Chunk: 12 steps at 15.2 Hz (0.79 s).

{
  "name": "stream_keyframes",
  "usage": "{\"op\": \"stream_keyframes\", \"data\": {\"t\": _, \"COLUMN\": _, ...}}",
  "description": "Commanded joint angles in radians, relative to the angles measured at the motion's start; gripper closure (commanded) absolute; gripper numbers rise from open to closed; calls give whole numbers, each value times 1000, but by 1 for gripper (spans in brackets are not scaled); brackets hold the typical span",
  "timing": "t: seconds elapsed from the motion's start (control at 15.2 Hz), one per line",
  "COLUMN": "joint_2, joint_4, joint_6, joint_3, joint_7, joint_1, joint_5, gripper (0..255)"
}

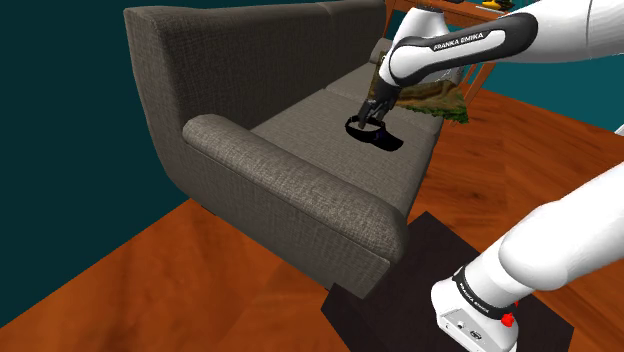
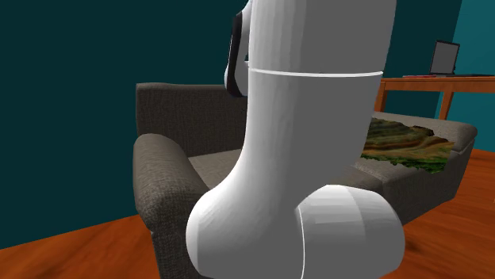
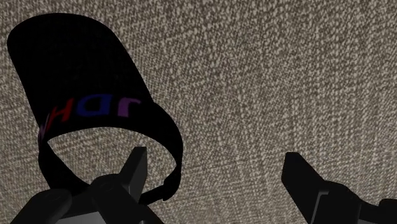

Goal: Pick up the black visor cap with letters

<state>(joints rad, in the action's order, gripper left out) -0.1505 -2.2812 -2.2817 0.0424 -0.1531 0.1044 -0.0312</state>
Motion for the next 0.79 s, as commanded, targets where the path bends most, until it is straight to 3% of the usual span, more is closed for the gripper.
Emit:
{"op": "stream_keyframes", "data": {"t": 0.0, "joint_2": 82, "joint_4": 53, "joint_6": -41, "joint_3": 4, "joint_7": -9, "joint_1": 3, "joint_5": -3, "gripper": 0}}
{"op": "stream_keyframes", "data": {"t": 0.26, "joint_2": 227, "joint_4": 159, "joint_6": -102, "joint_3": 17, "joint_7": -40, "joint_1": 14, "joint_5": -2, "gripper": 0}}
{"op": "stream_keyframes", "data": {"t": 0.73, "joint_2": 276, "joint_4": 131, "joint_6": -180, "joint_3": 17, "joint_7": -41, "joint_1": 15, "joint_5": -1, "gripper": 0}}
